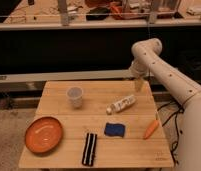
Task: Move the arm in a circular motion
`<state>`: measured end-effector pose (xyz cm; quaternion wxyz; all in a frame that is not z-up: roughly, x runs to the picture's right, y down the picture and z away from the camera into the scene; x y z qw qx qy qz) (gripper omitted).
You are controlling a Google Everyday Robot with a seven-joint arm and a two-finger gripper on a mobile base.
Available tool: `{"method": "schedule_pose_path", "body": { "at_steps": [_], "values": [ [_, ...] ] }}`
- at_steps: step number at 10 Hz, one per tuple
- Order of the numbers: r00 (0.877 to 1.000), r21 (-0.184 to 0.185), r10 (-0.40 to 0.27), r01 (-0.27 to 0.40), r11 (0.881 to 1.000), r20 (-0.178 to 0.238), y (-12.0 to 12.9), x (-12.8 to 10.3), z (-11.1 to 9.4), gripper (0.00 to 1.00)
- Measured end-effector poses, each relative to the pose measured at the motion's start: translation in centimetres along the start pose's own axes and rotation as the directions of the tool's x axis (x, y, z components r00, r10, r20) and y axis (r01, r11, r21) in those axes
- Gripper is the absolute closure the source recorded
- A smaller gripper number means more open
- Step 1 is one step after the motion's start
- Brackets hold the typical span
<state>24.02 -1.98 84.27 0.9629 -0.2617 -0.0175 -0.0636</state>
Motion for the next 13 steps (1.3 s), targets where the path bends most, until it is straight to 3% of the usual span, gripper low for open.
{"method": "schedule_pose_path", "body": {
  "at_steps": [3, 4, 6, 8, 10, 13],
  "values": [
    [0.996, -0.016, 0.081, -0.081, 0.997, -0.041, 6.7, 2.4, -1.4, 0.20],
    [0.994, -0.016, 0.095, -0.096, 0.995, -0.053, 8.6, 2.3, -2.0, 0.20],
    [0.988, -0.022, 0.133, -0.135, 0.991, -0.072, 13.5, 0.0, -4.0, 0.20],
    [0.982, -0.032, 0.165, -0.168, 0.985, -0.089, 16.8, -3.6, -5.8, 0.20],
    [0.981, -0.044, 0.170, -0.175, 0.984, -0.091, 18.6, -9.5, -7.9, 0.20],
    [0.992, -0.033, 0.106, -0.109, 0.993, -0.074, 17.3, -16.9, -10.4, 0.20]
  ]
}}
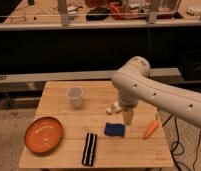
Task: Move the arm in a circular motion
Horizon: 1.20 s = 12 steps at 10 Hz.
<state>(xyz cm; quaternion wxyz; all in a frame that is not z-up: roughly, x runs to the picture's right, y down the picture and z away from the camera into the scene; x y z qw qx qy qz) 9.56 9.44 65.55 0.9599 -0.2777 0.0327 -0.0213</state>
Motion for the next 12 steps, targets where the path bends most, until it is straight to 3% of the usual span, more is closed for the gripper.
{"method": "schedule_pose_path", "body": {
  "at_steps": [2, 3, 4, 6, 8, 10, 12],
  "values": [
    [0.995, 0.020, -0.098, 0.097, 0.995, 0.021, -1.9, -5.5, -1.6, 0.20],
    [0.991, 0.024, -0.128, 0.127, 0.992, 0.030, -2.6, -7.0, -1.8, 0.20],
    [0.982, 0.028, -0.186, 0.185, 0.982, 0.043, -3.9, -9.6, -2.0, 0.20],
    [0.950, 0.043, -0.303, 0.300, 0.953, 0.071, -8.2, -14.8, -1.9, 0.20],
    [0.944, 0.047, -0.322, 0.320, 0.946, 0.074, -10.9, -16.7, -1.4, 0.20],
    [0.952, 0.043, -0.296, 0.294, 0.955, 0.074, -12.8, -17.1, -0.7, 0.20],
    [0.964, 0.034, -0.257, 0.256, 0.966, 0.072, -14.2, -15.5, 0.5, 0.20]
  ]
}}
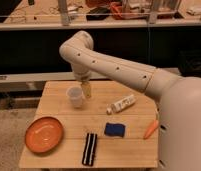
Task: Move the arm in a circular motion
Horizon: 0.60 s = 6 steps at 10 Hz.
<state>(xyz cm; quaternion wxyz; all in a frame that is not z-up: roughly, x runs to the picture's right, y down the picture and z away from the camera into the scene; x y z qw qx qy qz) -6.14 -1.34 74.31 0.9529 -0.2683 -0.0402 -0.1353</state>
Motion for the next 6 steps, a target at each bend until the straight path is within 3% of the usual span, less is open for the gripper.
{"method": "schedule_pose_path", "body": {
  "at_steps": [3, 6],
  "values": [
    [0.997, -0.017, 0.079, -0.079, 0.997, 0.016, 0.2, 6.1, 2.0, 0.20],
    [0.984, -0.049, 0.177, -0.176, 0.983, 0.019, 1.8, 13.7, 4.1, 0.20]
  ]
}}
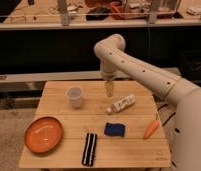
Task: Move the arm in a circular motion
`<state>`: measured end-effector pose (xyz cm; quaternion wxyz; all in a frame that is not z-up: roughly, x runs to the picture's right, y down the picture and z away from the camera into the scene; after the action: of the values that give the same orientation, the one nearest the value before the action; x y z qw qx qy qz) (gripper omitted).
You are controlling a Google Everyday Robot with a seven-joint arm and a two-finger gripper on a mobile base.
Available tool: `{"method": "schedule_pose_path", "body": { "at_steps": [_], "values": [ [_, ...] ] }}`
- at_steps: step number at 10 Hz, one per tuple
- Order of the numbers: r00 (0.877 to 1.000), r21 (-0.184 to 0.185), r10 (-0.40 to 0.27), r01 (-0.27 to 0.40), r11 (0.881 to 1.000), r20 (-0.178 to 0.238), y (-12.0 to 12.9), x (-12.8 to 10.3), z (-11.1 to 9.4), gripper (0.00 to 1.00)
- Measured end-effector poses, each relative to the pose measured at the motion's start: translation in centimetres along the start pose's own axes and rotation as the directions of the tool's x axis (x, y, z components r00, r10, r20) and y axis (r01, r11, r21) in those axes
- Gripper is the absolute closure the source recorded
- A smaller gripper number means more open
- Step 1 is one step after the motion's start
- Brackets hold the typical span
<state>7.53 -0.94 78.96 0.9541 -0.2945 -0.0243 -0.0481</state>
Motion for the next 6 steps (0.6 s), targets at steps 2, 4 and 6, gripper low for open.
{"method": "schedule_pose_path", "body": {
  "at_steps": [2, 4, 6],
  "values": [
    [0.998, -0.019, 0.069, -0.069, 0.997, 0.006, 0.4, 5.0, 1.3, 0.20],
    [0.990, -0.043, 0.143, -0.142, 0.989, 0.007, 1.3, 10.4, 2.7, 0.20],
    [0.978, -0.059, 0.207, -0.207, 0.977, 0.006, 2.3, 15.0, 3.8, 0.20]
  ]
}}
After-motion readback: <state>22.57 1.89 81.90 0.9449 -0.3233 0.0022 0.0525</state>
